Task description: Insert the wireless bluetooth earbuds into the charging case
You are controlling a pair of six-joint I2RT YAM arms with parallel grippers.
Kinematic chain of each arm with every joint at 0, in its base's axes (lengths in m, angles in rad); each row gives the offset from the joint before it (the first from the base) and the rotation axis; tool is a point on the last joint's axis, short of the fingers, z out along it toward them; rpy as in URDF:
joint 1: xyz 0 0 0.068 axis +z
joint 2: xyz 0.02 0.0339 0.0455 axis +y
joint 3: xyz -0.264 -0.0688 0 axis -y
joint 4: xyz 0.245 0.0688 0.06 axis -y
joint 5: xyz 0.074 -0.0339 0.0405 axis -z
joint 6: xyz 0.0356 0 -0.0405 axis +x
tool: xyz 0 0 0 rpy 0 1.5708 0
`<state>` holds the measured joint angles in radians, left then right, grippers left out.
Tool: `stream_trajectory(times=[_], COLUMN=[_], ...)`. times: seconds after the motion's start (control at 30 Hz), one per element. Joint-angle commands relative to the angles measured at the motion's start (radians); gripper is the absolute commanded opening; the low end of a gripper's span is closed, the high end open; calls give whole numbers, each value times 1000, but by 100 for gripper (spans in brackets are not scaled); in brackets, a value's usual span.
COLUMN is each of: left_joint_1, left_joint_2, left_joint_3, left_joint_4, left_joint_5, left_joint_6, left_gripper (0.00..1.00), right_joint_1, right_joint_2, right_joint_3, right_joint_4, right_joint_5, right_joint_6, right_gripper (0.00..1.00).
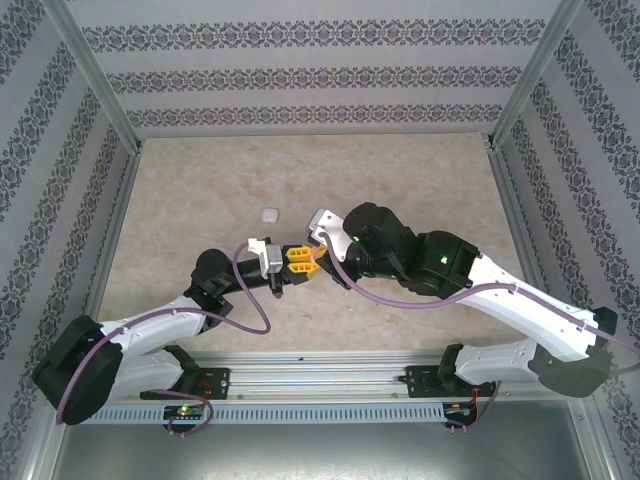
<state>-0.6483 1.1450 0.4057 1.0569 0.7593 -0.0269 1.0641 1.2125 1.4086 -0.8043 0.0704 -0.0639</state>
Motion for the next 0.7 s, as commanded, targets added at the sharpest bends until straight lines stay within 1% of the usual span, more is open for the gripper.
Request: stream_trajectory(times=[0.0, 0.4, 0.67], left_joint_1=[-2, -2, -2], left_joint_2=[-26, -13, -13], left_joint_3=[21, 26, 31], left_joint_4=[26, 49, 45], left_joint_5=[-6, -29, -47], left_joint_6=[-13, -45, -53], left_gripper=[0, 0, 0], right_joint_1=[-3, -2, -1], right_joint_2=[-7, -22, 2], right_joint_3=[4, -11, -21], right_joint_4=[-52, -64, -76], right_joint_5=[13, 10, -24], right_joint_6=[-13, 1, 65], right_gripper=[0, 0, 0])
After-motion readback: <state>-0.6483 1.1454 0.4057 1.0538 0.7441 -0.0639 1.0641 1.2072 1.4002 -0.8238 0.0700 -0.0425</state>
